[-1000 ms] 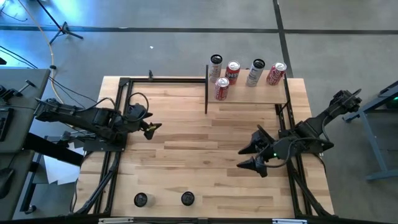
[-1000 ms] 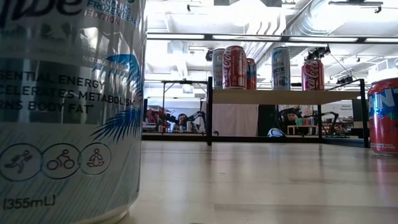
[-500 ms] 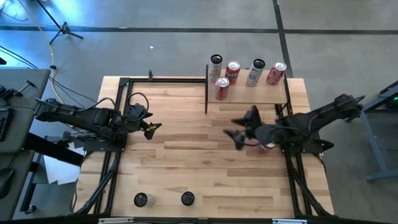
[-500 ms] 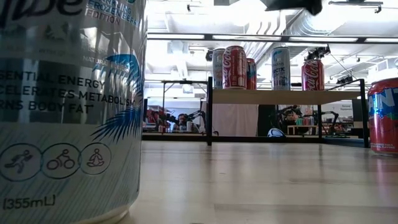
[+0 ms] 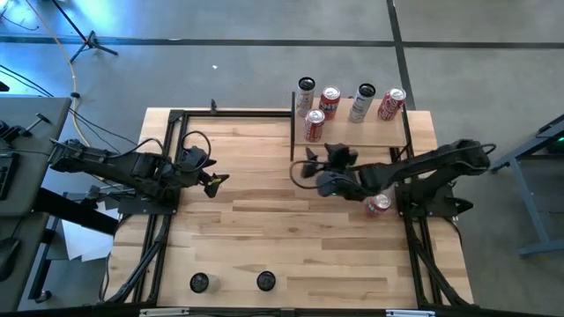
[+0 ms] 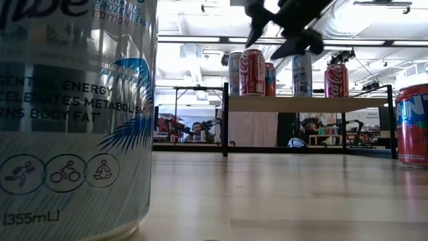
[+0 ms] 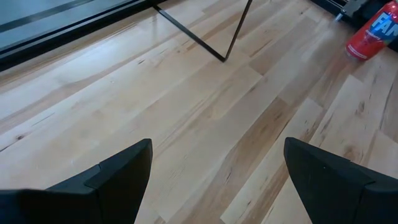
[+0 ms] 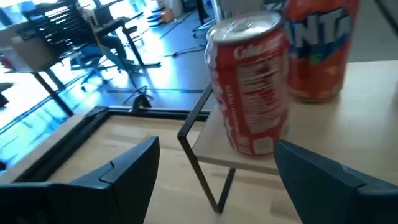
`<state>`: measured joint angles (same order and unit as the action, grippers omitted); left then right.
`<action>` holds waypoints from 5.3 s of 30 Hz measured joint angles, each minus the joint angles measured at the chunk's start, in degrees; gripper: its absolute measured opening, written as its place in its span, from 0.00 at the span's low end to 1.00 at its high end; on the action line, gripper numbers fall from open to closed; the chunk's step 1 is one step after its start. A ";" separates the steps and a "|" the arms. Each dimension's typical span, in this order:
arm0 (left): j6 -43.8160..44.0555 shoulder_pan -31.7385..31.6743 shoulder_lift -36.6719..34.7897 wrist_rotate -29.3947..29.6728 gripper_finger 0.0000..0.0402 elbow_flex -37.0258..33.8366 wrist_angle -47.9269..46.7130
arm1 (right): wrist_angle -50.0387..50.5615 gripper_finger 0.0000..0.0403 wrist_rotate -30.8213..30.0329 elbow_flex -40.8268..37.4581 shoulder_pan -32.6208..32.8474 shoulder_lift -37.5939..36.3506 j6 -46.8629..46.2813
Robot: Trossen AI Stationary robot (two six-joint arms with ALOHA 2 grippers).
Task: Place canned beverage on shelf
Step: Put the red white soda can on the shelf aligned with the other red white soda can
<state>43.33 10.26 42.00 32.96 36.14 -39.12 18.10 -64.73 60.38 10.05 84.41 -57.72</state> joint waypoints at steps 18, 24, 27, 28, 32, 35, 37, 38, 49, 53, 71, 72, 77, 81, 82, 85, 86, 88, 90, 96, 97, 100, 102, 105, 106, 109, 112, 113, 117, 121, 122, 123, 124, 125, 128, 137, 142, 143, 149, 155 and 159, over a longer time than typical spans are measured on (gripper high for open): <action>0.00 0.00 0.00 -0.01 0.84 0.00 0.00 | -17.38 0.75 -8.45 0.00 -2.88 6.05 19.77; 0.00 0.00 0.00 0.00 0.84 0.02 -0.01 | -21.07 0.75 -7.20 0.00 -5.75 7.64 19.09; 0.00 0.00 0.00 -0.01 0.84 0.02 -0.02 | -22.41 0.75 -6.70 0.00 -6.67 8.70 19.17; 0.00 0.00 0.02 0.01 0.84 0.02 0.00 | -22.46 0.75 -6.76 0.00 -6.81 8.97 19.16; 0.00 0.00 0.01 0.01 0.84 0.02 -0.02 | -23.03 0.75 -8.52 0.00 -7.41 9.76 18.23; 0.00 0.00 0.02 -0.01 0.84 0.02 -0.02 | -23.15 0.75 -9.37 0.00 -7.89 10.43 17.58; 0.00 0.00 0.02 0.01 0.84 0.02 -0.02 | -23.91 0.75 -10.11 0.00 -8.19 10.98 17.54; 0.00 0.01 0.02 0.00 0.84 0.02 0.00 | -24.28 0.75 -10.44 0.00 -8.20 11.26 17.52; 0.00 0.02 0.02 0.00 0.84 0.02 -0.02 | -26.20 0.75 -14.09 0.00 -8.20 12.89 16.16; 0.00 0.02 0.00 0.01 0.84 0.02 0.00 | -26.49 0.75 -16.15 0.00 -8.22 12.89 14.88; 0.00 0.02 0.02 -0.01 0.84 0.04 -0.02 | -26.38 0.75 -11.30 0.00 -9.77 12.89 20.50; 0.00 0.02 0.02 0.00 0.84 0.02 -0.01 | -26.39 0.75 -11.32 0.00 -9.49 12.89 20.62; 0.00 0.02 0.00 -0.01 0.84 0.04 -0.02 | -26.34 0.75 -11.35 0.08 -6.84 10.88 20.27; 0.00 0.02 0.02 -0.01 0.84 0.04 0.00 | -23.08 0.75 -11.96 2.69 -4.44 7.13 23.87; 0.00 0.02 0.02 0.00 0.84 0.04 -0.04 | -22.81 0.75 -12.01 3.79 -4.01 6.23 25.96; 0.00 0.01 0.00 0.00 0.84 0.04 -0.01 | -20.66 0.75 -10.56 8.29 -3.03 3.70 33.52; 0.00 0.00 0.02 -0.01 0.84 0.04 0.02 | -18.92 0.75 -9.23 10.24 -2.89 3.11 35.17; 0.00 0.00 0.00 0.00 0.84 0.04 0.00 | -10.64 0.75 -5.70 15.39 -3.04 2.69 35.46; 0.00 0.02 0.00 -0.01 0.84 0.04 -0.04 | 3.87 0.75 0.11 22.13 -4.14 2.67 29.39; 0.00 0.02 0.02 -0.01 0.84 0.04 -0.02 | 46.11 0.75 27.09 42.40 -12.43 8.38 1.34; 0.00 0.02 0.01 0.00 0.84 0.04 -0.01 | 49.06 0.75 30.18 44.95 -13.58 9.38 0.53; 0.00 0.01 0.02 -0.01 0.84 0.04 0.00 | 53.20 0.75 34.71 51.39 -15.84 11.71 2.03; 0.00 0.01 0.00 0.01 0.84 0.04 -0.02 | 53.36 0.75 35.73 54.67 -17.10 13.39 4.61; -0.01 0.02 0.00 0.00 0.84 0.05 0.00 | 54.91 0.75 37.65 59.71 -18.81 15.32 8.74; 0.00 0.02 0.00 0.01 0.84 0.04 0.00 | 56.17 0.75 38.91 61.48 -19.57 15.86 9.68; 0.00 0.01 0.01 0.01 0.84 0.04 0.00 | 61.66 0.75 44.45 66.29 -22.29 18.89 9.70; 0.00 0.00 0.00 -0.01 0.84 0.04 -0.02 | 66.50 0.75 50.41 70.87 -25.31 22.41 9.07; -0.01 0.02 0.00 0.01 0.84 0.04 -0.02 | 68.38 0.75 52.09 72.41 -26.20 23.37 8.72; 0.00 0.01 0.00 0.00 0.84 0.05 0.00 | 71.04 0.75 57.62 73.61 -29.38 25.99 8.31; 0.00 0.02 0.02 -0.01 0.84 0.04 0.01 | 71.72 0.75 60.19 72.30 -31.09 26.09 6.55; 0.00 0.02 0.02 -0.01 0.84 0.04 -0.04 | 71.65 0.75 60.23 72.26 -31.27 26.10 6.59; 0.00 0.02 0.00 0.01 0.84 0.04 0.00 | 71.51 0.75 60.00 72.21 -31.44 26.13 6.56; 0.00 0.02 0.00 0.00 0.84 0.04 0.00 | 71.25 0.75 59.55 72.19 -31.46 26.13 6.26; -0.01 0.02 0.02 0.00 0.84 0.04 -0.03 | 71.13 0.75 59.19 72.26 -31.58 26.13 5.79; 0.00 0.02 0.01 -0.01 0.84 0.04 -0.02 | 71.03 0.75 59.30 72.63 -32.29 26.13 5.19; 0.00 0.02 0.01 -0.01 0.84 0.04 -0.01 | 70.24 0.75 62.84 72.67 -33.68 26.57 5.40; 0.00 0.02 0.00 0.01 0.84 0.04 -0.02 | 69.46 0.75 61.85 72.67 -33.56 26.57 1.98; 0.00 0.01 0.00 -0.01 0.84 0.04 -0.02 | 69.46 0.75 61.81 72.67 -33.58 26.57 1.29; 0.00 0.00 0.02 -0.01 0.84 0.04 -0.02 | 70.44 0.75 61.77 72.67 -33.58 26.57 -0.88; 0.00 0.00 0.00 -0.01 0.84 0.04 -0.02 | 71.25 0.76 61.83 72.67 -33.58 26.56 -2.39; 0.00 0.02 0.00 0.00 0.84 0.04 -0.02 | 71.90 0.82 61.99 72.67 -33.30 26.55 -3.47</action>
<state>43.33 10.28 42.00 32.96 36.18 -39.13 89.99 -2.74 133.05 -23.25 110.96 -61.19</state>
